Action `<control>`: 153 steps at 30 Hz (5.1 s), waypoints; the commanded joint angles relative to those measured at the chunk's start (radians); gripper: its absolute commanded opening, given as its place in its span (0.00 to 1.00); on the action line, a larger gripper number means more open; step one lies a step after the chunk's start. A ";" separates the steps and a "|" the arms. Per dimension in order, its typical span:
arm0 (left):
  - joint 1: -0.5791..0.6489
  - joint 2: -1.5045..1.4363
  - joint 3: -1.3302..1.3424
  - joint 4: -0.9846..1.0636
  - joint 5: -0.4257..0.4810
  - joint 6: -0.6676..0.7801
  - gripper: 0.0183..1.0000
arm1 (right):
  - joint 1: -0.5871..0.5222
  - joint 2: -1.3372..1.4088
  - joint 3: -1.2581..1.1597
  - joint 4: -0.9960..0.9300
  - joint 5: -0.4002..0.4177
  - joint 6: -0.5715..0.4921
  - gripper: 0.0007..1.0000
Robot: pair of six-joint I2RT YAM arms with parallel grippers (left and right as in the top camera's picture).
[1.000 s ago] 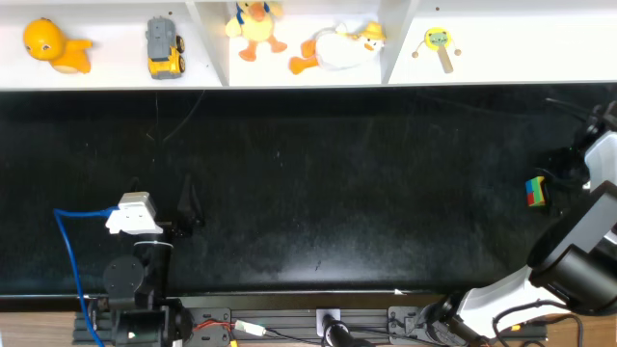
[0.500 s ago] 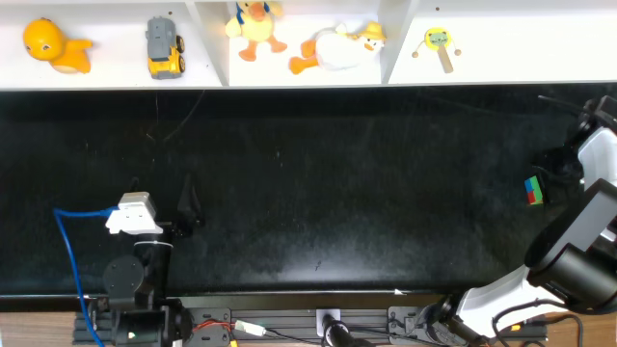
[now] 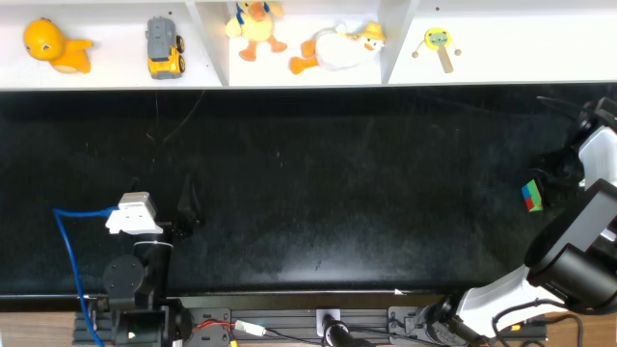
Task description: Store Toys
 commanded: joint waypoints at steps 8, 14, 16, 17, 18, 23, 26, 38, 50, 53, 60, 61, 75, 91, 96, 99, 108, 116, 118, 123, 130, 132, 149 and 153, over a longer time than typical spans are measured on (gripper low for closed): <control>-0.009 -0.009 -0.003 -0.001 0.013 -0.007 1.00 | 0.006 -0.033 0.284 -0.275 0.007 -0.063 0.34; -0.009 -0.009 -0.003 -0.001 0.013 -0.007 1.00 | 0.036 -0.163 0.346 -0.299 0.008 -0.278 0.09; -0.009 -0.009 -0.003 -0.001 0.013 -0.007 1.00 | 0.042 -0.213 0.311 -0.256 0.007 -0.359 0.04; -0.009 -0.009 -0.003 -0.001 0.013 -0.007 1.00 | 0.041 -0.244 0.285 -0.220 0.000 -0.383 0.04; -0.009 -0.009 -0.003 -0.001 0.013 -0.007 1.00 | 0.041 -0.281 0.251 -0.164 -0.027 -0.412 0.04; -0.009 -0.009 -0.003 -0.001 0.013 -0.007 1.00 | 0.029 -0.465 -0.046 0.367 -0.222 -0.679 0.04; -0.009 -0.009 -0.003 -0.001 0.013 -0.007 1.00 | 0.033 -0.455 -0.247 0.763 -0.279 -0.807 0.05; -0.009 -0.009 -0.003 -0.001 0.013 -0.007 1.00 | 0.088 -0.162 -0.369 1.669 -0.566 -0.856 0.05; -0.009 -0.009 -0.003 -0.001 0.013 -0.007 1.00 | 0.131 0.063 -0.200 1.768 -0.566 -0.855 0.05; -0.009 -0.009 -0.003 -0.001 0.013 -0.007 1.00 | 0.135 0.090 -0.139 1.721 -0.562 -0.856 0.04; -0.009 -0.009 -0.003 -0.001 0.013 -0.007 1.00 | 0.137 0.148 -0.019 1.537 -0.562 -0.914 0.04; -0.009 -0.009 -0.003 -0.001 0.013 -0.007 1.00 | 0.137 0.150 -0.013 1.512 -0.562 -0.929 0.04; -0.009 -0.009 -0.003 -0.001 0.013 -0.007 1.00 | 0.141 0.148 -0.012 1.348 -0.562 -0.967 0.71; -0.009 -0.009 -0.003 -0.001 0.013 -0.007 1.00 | 0.141 -0.256 -0.012 0.879 -0.450 -0.959 1.00; -0.009 -0.009 -0.003 -0.001 0.013 -0.007 1.00 | 0.163 -0.440 -0.012 0.570 -0.466 -1.035 1.00; -0.009 -0.009 -0.003 -0.001 0.013 -0.007 1.00 | 0.211 -0.504 -0.012 0.441 -0.465 -1.093 1.00; -0.009 -0.009 -0.003 -0.001 0.013 -0.007 1.00 | 0.442 -0.678 -0.012 0.226 -0.508 -1.105 1.00; -0.009 -0.009 -0.003 -0.001 0.013 -0.007 1.00 | 0.622 -0.822 -0.012 0.086 -0.541 -1.005 1.00; -0.009 -0.009 -0.003 -0.001 0.013 -0.007 1.00 | 0.636 -0.838 -0.012 0.041 -0.543 -0.966 1.00; -0.009 -0.009 -0.003 -0.001 0.013 -0.007 1.00 | 0.636 -0.834 -0.012 -0.014 -0.540 -0.967 1.00; -0.009 -0.009 -0.003 -0.001 0.013 -0.007 1.00 | 0.636 -0.817 -0.012 -0.013 -0.540 -0.967 1.00; -0.009 -0.009 -0.003 -0.001 0.013 -0.007 1.00 | 0.636 -0.813 -0.012 -0.014 -0.540 -0.967 1.00; -0.009 -0.009 -0.003 -0.001 0.013 -0.007 1.00 | 0.639 -0.965 -0.123 0.118 -0.472 -0.982 1.00; -0.009 -0.009 -0.003 -0.001 0.013 -0.007 1.00 | 0.653 -1.159 -0.390 0.420 -0.471 -0.914 1.00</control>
